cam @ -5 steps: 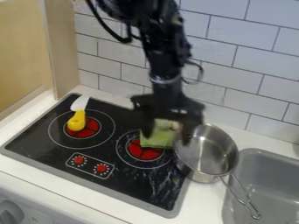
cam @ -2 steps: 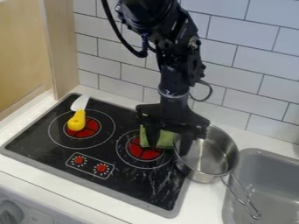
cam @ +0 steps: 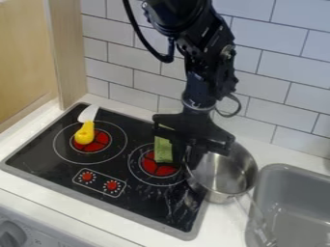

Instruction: Moved the metal pot to the center of the stove

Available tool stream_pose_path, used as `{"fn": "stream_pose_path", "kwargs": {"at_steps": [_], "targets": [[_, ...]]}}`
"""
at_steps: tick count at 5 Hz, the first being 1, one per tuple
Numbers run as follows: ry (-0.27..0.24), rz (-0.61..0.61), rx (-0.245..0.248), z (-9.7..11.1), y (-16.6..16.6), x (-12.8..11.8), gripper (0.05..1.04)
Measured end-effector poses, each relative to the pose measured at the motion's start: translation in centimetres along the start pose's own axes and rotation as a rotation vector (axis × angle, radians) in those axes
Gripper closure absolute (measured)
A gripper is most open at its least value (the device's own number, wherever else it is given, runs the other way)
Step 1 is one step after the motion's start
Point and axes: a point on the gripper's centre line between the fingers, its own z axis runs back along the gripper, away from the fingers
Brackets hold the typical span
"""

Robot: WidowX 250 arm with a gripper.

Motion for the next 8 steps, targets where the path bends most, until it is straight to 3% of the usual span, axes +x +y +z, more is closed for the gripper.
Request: {"fn": "stream_pose_path", "kwargs": {"at_steps": [1,3,4,5,7,8], "targets": [[0.007,0.018,0.020,0.0,0.2,-0.2,1.014],[0.015,0.016,0.007,0.0,-0.2,-0.4,1.021],[0.012,-0.008,-0.025,0.9,-0.5,-0.5,1.021],[-0.063,-0.013,-0.085,3.5,0.1,-0.2,1.029],[-0.087,0.080,-0.154,5.1,5.2,1.0,1.032],[-0.073,0.161,-0.189,4.8,8.4,0.7,1.032]]}}
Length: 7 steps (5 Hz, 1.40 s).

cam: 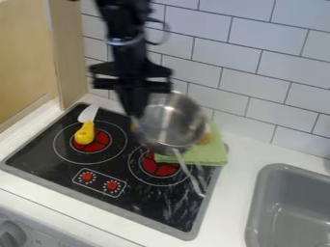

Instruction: Moved the metal pot to the center of the stove

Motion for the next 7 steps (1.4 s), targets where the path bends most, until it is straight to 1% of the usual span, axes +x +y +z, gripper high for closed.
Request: {"fn": "stream_pose_path", "kwargs": {"at_steps": [1,2,3,4,5,6,7], "targets": [[-0.006,0.034,-0.010,0.2,2.3,0.3,1.032],[0.050,0.044,0.000,-1.0,5.0,-0.2,1.032],[0.058,0.028,-0.005,-1.0,6.1,-0.3,1.032],[0.120,0.035,-0.015,-2.2,7.4,-1.2,1.032],[0.114,0.016,-0.016,-2.2,7.6,-1.1,1.032],[0.141,-0.001,-0.035,-3.1,7.3,-1.7,1.032],[0.144,-0.020,-0.036,-3.3,7.0,-1.9,1.032]]}}
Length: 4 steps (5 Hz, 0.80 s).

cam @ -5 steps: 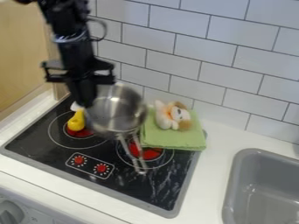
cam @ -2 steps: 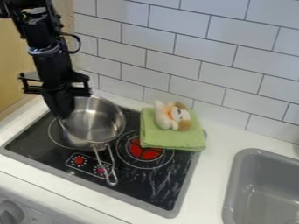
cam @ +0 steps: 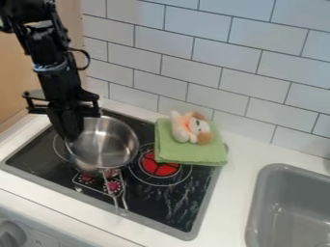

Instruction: Moved the metal pot to the center of the stove

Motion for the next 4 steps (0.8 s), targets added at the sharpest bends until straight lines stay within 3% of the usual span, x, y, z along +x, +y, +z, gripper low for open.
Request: {"fn": "stream_pose_path", "kwargs": {"at_steps": [4], "targets": [[0.009,-0.008,0.001,-1.3,-0.1,0.0,1.032]]}}
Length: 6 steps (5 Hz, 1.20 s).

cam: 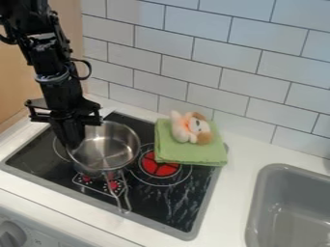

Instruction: Moved the metal pot to the center of the stove

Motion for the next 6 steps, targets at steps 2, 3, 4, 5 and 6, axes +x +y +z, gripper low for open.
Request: {"fn": "stream_pose_path", "kwargs": {"at_steps": [2,3,4,5,6], "targets": [[0.046,0.076,-0.007,-1.1,-0.1,-1.6,0.865],[0.058,0.093,-0.012,-1.2,-0.2,-2.0,0.608],[0.064,0.106,-0.014,-1.3,-0.1,-2.2,0.297],[0.065,0.118,-0.016,-1.3,0.0,-2.3,0.072],[0.043,0.113,-0.013,-0.6,-0.1,-2.1,0.075]]}}
